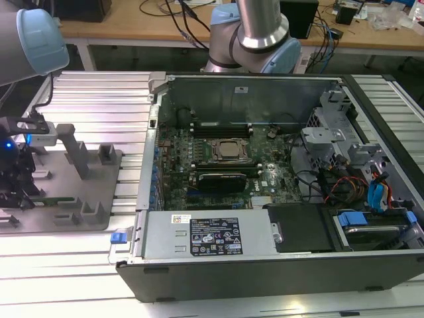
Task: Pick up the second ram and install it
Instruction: 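Pick up the second ram and move it above second insertion slot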
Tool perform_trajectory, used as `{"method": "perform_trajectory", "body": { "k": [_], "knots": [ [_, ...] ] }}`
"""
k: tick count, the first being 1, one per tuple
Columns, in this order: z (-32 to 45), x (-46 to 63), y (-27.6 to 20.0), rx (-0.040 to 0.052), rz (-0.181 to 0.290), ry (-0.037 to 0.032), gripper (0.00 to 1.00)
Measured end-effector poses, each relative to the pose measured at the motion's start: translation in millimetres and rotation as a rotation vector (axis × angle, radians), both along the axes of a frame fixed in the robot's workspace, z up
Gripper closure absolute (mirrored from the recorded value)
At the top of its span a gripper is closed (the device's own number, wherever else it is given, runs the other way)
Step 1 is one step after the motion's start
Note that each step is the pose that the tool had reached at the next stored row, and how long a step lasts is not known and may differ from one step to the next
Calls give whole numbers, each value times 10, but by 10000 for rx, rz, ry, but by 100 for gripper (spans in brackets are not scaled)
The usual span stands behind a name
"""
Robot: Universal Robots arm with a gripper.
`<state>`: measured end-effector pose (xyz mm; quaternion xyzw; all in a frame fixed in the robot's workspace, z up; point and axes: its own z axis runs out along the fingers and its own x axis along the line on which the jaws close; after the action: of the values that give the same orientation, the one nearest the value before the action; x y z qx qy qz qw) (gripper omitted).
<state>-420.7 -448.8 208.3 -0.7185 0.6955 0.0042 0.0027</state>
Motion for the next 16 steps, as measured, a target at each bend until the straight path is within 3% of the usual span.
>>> {"method": "perform_trajectory", "body": {
  "k": [3, 4, 6, 7, 14, 15, 16],
  "knots": [
    [-2, 0, 0, 1, 0, -1, 67],
    [-3, 0, 0, 1, 0, -1, 75],
    [-4, 0, 0, 1, 0, -2, 76],
    [-5, 0, 0, 2, 0, -2, 84],
    [-6, 0, 16, 10, -1, -3, 84],
    [-6, 0, 17, 10, -1, -4, 91],
    [-6, 0, 17, 10, -1, -4, 91]
  ]
}}
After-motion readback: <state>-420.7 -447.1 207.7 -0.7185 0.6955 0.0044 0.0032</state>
